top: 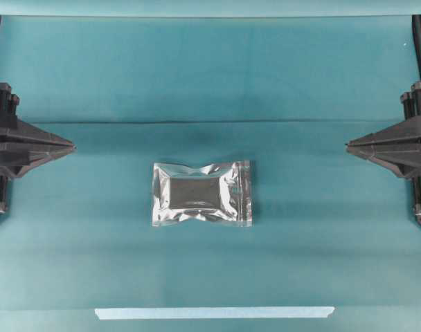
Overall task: Hand over the silver zip bag and make it stand upright.
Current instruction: 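Move the right gripper open toward the silver zip bag's right edge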
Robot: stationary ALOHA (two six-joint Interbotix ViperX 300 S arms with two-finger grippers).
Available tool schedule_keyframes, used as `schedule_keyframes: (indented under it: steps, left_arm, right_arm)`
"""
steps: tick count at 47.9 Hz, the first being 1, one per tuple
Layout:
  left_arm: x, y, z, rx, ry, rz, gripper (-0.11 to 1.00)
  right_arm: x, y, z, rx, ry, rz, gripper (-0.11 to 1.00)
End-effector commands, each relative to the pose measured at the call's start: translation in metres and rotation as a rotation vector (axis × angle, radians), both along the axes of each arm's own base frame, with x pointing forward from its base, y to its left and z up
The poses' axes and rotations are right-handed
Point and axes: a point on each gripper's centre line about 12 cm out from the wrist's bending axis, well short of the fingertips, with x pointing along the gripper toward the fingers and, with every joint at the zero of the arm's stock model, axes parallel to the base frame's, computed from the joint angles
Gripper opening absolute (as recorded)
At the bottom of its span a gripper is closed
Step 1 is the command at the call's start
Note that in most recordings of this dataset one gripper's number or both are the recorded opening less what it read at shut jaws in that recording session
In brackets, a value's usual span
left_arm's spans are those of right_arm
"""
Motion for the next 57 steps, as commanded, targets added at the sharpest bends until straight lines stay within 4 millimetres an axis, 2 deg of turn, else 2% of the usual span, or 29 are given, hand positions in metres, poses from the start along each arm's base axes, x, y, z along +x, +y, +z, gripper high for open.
schedule_keyframes:
  steps: [1, 8, 19, 27, 42, 48, 57]
  left_arm:
    - [0.007, -0.001, 0.012, -0.005, -0.008, -0.006, 0.14]
    - [0.014, -0.001, 0.021, 0.001, 0.002, -0.004, 0.0]
    - [0.025, -0.003, 0.031, 0.017, 0.032, -0.011, -0.01]
    - [0.028, -0.003, 0.03, 0.026, 0.049, -0.01, -0.01]
    - [0.029, -0.003, 0.033, 0.029, 0.066, -0.01, -0.01]
    - [0.029, -0.002, 0.037, 0.031, 0.069, -0.01, -0.01]
    - [0.028, -0.002, 0.036, 0.033, 0.089, -0.01, -0.01]
  right_arm:
    - [0.002, -0.001, 0.008, 0.027, -0.02, -0.006, 0.09]
    - [0.011, -0.01, 0.015, 0.281, 0.019, -0.046, 0.0]
    - [0.026, -0.013, 0.018, 0.59, 0.059, -0.066, 0.0]
    - [0.039, -0.017, -0.003, 0.931, 0.123, -0.122, 0.0]
    - [0.058, -0.015, -0.071, 1.226, 0.338, -0.278, 0.0]
    - [0.059, -0.016, -0.087, 1.28, 0.355, -0.328, 0.0]
    - [0.061, -0.014, -0.099, 1.325, 0.379, -0.359, 0.0]
